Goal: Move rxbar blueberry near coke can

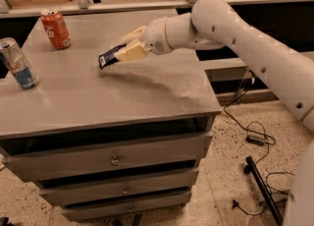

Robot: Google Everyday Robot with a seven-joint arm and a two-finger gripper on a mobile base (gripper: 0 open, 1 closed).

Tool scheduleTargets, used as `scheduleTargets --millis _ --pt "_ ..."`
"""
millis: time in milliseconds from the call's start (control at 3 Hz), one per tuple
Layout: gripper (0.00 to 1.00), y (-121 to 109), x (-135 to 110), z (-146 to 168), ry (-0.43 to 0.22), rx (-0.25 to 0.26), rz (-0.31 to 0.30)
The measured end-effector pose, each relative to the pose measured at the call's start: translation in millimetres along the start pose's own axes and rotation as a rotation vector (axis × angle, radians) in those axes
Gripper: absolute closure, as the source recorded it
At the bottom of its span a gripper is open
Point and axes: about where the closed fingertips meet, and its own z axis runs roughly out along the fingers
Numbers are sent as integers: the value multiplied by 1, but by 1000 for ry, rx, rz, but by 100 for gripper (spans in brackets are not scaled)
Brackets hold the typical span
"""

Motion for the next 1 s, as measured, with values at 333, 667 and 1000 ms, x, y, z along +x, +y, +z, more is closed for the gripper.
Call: scheduleTargets --millis 333,667,1000 --pt "100 -91 -1 49 41 -28 40" --pt "100 -94 -10 43 26 -15 30" --pt "100 -81 -4 61 51 -11 49"
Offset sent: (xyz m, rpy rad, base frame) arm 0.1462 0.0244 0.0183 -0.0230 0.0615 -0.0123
